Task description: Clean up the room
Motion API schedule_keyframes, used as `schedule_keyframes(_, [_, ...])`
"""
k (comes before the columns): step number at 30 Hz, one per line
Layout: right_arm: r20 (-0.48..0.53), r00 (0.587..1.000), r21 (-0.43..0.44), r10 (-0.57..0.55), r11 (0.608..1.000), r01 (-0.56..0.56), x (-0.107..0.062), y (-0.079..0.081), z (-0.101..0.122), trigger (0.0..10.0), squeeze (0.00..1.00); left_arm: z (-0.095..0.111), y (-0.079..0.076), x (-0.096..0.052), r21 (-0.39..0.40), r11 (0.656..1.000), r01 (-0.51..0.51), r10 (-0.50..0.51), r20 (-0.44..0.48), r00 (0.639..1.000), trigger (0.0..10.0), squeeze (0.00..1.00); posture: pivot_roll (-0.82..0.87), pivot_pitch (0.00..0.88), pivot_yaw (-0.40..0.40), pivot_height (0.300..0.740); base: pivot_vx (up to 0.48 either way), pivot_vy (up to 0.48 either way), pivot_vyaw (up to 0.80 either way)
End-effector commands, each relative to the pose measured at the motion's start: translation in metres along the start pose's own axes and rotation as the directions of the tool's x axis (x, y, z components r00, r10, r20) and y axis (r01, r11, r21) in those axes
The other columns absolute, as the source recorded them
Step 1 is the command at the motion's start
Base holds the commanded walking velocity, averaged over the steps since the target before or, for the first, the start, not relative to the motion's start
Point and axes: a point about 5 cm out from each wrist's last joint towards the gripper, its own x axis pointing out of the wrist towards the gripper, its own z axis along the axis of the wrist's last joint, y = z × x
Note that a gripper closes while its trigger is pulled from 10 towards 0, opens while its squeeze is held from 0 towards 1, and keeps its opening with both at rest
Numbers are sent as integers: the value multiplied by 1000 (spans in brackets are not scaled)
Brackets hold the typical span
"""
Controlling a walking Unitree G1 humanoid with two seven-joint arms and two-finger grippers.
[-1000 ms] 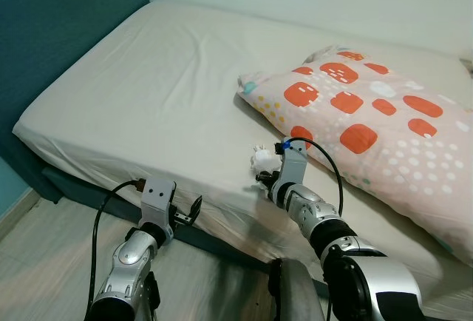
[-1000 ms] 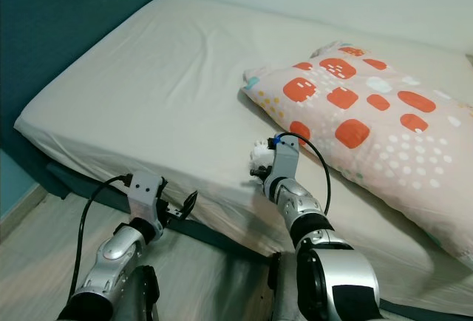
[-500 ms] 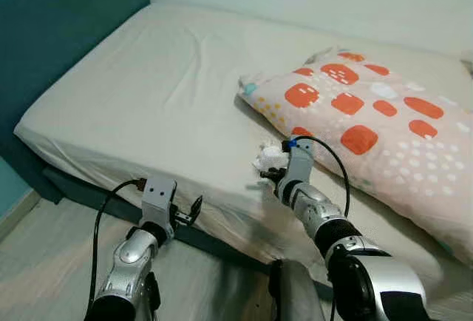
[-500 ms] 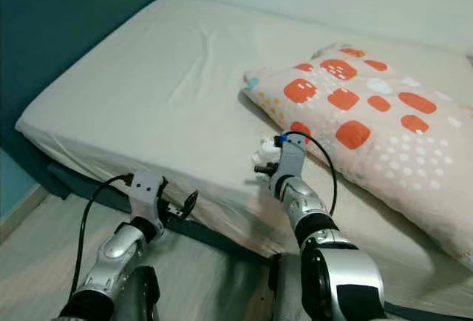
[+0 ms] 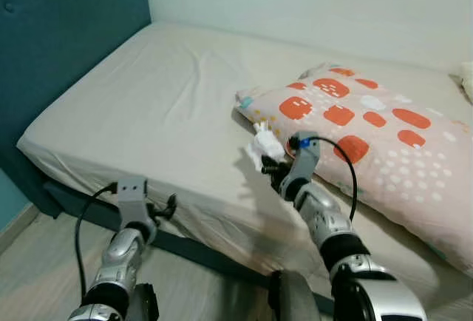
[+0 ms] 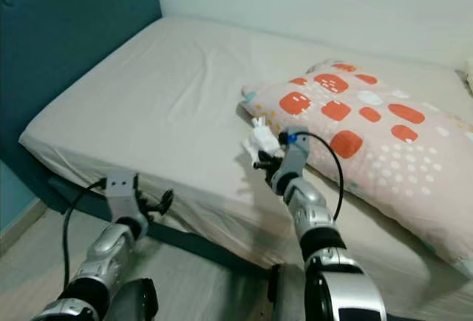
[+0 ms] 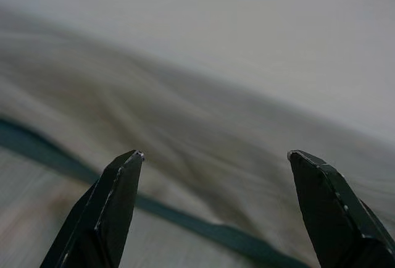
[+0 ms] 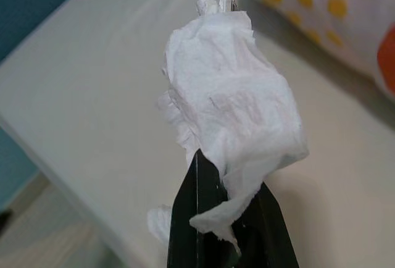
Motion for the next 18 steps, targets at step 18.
schedule_keyframes(18, [-11,1000,-57,6,998,-6,-12,-8,-12,0,0,-39,15,-15,-19,995,-99,93,-187,978,10000,0,39,0,-50,586,-119,0,0])
